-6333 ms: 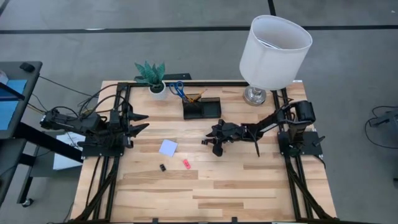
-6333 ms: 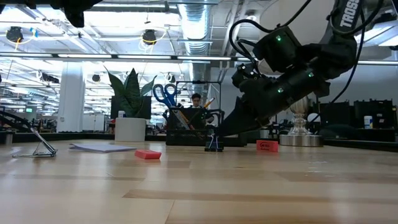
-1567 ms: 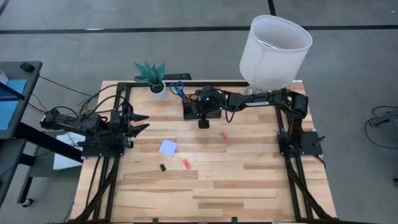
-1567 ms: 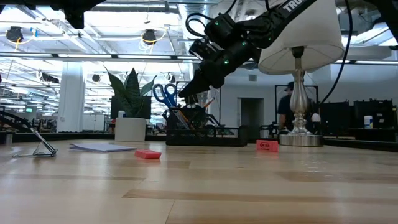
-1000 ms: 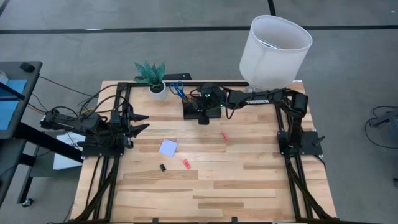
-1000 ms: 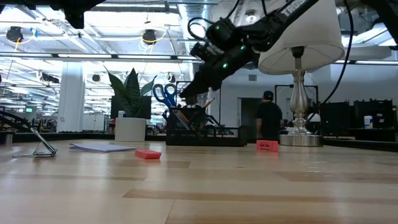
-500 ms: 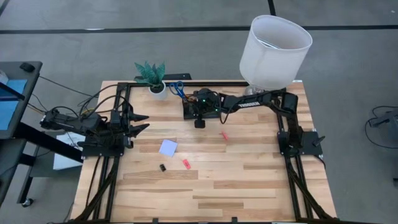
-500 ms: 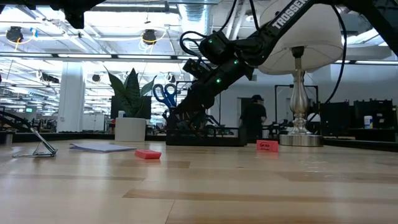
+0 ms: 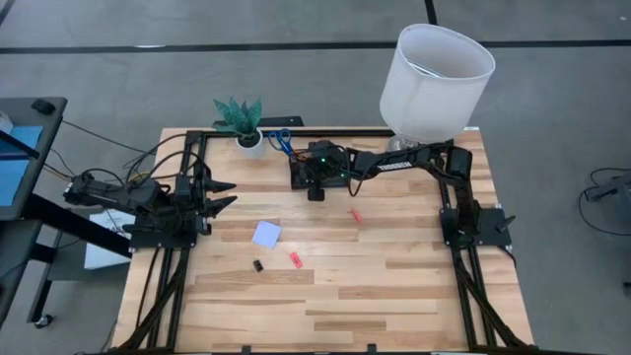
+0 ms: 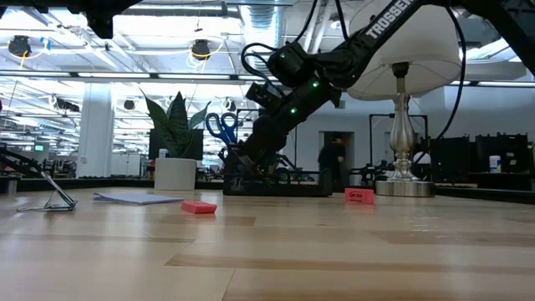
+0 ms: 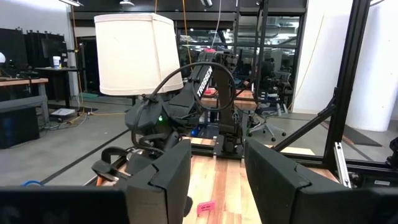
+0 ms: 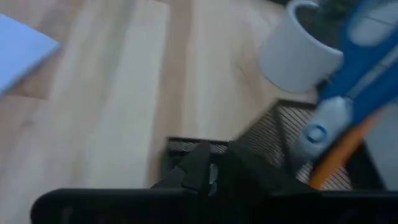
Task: Pick and place office supplies into organizer
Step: Put the top black binder clip into the desk organizer, then put the black binder clip into the desk organizer
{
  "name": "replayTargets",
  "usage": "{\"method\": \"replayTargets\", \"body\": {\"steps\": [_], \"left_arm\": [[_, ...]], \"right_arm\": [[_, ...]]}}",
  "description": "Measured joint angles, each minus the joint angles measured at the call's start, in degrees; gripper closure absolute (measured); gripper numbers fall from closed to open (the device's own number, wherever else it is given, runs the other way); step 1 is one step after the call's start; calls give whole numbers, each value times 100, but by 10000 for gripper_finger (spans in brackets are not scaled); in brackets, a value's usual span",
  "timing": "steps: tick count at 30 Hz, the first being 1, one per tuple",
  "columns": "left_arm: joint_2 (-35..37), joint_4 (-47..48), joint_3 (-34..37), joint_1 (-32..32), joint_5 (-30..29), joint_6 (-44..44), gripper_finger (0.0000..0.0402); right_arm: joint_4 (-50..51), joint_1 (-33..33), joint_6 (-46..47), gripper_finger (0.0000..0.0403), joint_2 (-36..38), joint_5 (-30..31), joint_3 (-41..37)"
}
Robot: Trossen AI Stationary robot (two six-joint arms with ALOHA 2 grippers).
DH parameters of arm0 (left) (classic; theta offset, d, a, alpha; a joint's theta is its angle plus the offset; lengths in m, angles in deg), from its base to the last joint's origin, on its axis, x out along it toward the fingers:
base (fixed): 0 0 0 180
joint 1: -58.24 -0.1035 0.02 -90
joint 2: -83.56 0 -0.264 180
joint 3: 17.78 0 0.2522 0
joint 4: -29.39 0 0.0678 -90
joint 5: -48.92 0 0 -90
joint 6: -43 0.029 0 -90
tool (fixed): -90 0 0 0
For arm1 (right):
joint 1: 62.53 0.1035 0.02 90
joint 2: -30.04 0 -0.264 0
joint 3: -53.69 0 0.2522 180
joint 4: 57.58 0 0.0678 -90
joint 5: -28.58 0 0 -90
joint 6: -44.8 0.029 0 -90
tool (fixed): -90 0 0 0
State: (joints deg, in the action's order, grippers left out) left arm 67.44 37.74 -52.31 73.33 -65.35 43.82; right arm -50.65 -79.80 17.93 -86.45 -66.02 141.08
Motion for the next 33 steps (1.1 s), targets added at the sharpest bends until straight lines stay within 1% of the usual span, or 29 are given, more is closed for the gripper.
{"method": "replayTargets", "body": {"steps": [2, 6, 11, 14, 17, 19, 21, 24, 27, 30, 33], "left_arm": [[0, 2, 0, 0, -2, 0, 260], [0, 12, 0, 0, -2, 0, 260], [-2, 97, 0, 0, -2, 0, 260], [0, 207, -2, -1, -3, 0, 260], [-39, 219, -2, 0, -4, 0, 260], [-110, 212, -2, 0, -4, 2, 260], [-247, 212, -2, -2, 11, 0, 260], [-536, 179, -2, -2, 254, -13, 260], [-819, 33, -2, 0, 321, 86, 260], [-1124, -413, -5, -1, 225, 60, 260], [-1422, -236, -9, -2, 217, -213, 260]], "right_arm": [[10, 21, -1, 346, 0, 164, 0], [135, 160, 86, 344, 166, 192, 2], [443, 515, 901, 344, 674, 197, 19], [842, 798, 1511, 344, 904, 217, 11], [1472, 1163, 1740, 344, 1047, 368, 13], [1961, 1465, 1687, 344, 1051, 832, 13], [2574, 1749, 1640, 344, 1047, 1449, 2], [3505, 2108, 1835, 344, 1047, 2283, 2], [4118, 2403, 2242, 344, 1047, 2769, 2], [4635, 2673, 2695, 344, 1047, 3277, 2], [5331, 2889, 3304, 344, 1046, 3800, 2]]}}
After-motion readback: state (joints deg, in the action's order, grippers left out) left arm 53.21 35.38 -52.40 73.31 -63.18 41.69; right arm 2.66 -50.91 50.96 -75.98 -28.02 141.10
